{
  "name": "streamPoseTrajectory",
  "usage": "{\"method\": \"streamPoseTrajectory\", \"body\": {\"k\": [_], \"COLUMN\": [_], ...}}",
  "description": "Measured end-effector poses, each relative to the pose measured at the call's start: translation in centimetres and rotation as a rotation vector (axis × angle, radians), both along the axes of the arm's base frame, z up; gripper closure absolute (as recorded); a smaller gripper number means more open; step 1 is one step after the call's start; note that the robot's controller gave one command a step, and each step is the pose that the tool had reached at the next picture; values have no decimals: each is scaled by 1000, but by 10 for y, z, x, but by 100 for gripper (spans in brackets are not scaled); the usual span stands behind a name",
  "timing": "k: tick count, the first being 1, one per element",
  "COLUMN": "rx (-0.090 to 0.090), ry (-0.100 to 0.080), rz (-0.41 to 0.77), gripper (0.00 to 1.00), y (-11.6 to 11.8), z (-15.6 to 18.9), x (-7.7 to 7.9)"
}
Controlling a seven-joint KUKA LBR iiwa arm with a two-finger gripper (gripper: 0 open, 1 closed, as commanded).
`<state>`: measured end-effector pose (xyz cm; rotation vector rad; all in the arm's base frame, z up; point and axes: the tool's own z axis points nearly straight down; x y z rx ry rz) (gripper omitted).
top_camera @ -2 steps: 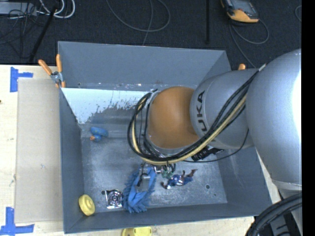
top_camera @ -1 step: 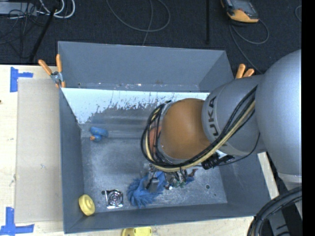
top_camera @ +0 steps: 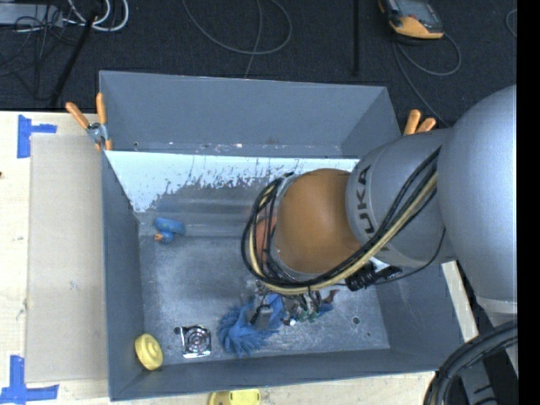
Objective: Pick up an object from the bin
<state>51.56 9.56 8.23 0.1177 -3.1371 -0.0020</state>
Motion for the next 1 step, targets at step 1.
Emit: {"method": "streamPoseTrajectory", "body": {"k": [1], "rx": [0], "ry": [-6], "rz": [23], "gripper": [100], "y": [1], "z": [153], "x": [15]}}
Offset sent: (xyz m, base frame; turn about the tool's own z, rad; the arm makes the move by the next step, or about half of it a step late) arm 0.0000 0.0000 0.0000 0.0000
